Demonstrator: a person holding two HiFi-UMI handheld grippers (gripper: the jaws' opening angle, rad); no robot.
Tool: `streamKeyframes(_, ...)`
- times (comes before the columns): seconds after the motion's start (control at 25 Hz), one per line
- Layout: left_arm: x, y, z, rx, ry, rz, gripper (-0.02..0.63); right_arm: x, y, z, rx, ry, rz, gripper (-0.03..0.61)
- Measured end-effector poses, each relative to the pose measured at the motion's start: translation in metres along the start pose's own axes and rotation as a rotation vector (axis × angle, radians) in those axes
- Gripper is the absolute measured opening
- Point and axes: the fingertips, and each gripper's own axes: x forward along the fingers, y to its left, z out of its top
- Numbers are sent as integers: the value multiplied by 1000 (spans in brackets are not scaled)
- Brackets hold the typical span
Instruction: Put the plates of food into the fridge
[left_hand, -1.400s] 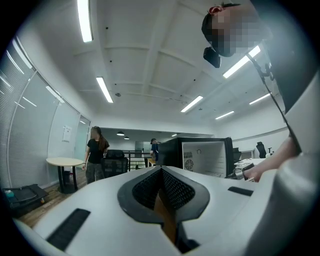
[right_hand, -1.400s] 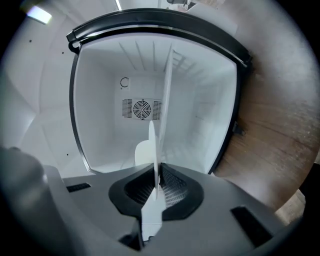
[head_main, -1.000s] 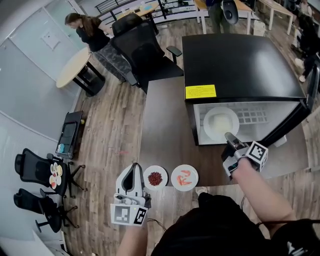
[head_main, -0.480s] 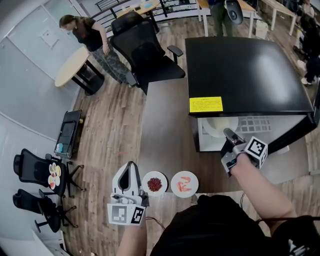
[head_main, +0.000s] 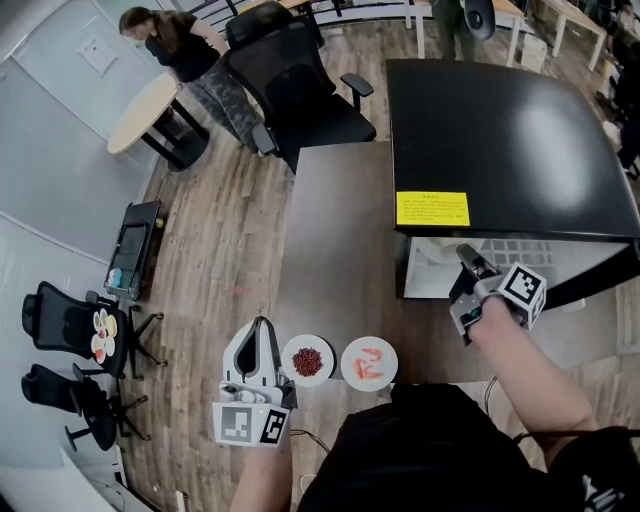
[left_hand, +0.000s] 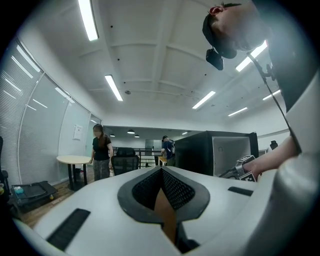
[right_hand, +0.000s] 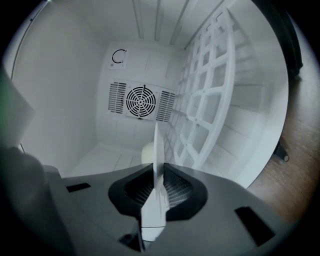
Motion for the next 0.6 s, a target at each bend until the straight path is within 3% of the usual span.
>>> streamKeyframes(0.36,7,5,-5,3,14,7,3,15,11,-1,-351,79,-128,74)
streamKeyframes(0.6,11,4,-7,10,18,0,3,18,9,-4,-522,147,-206,170)
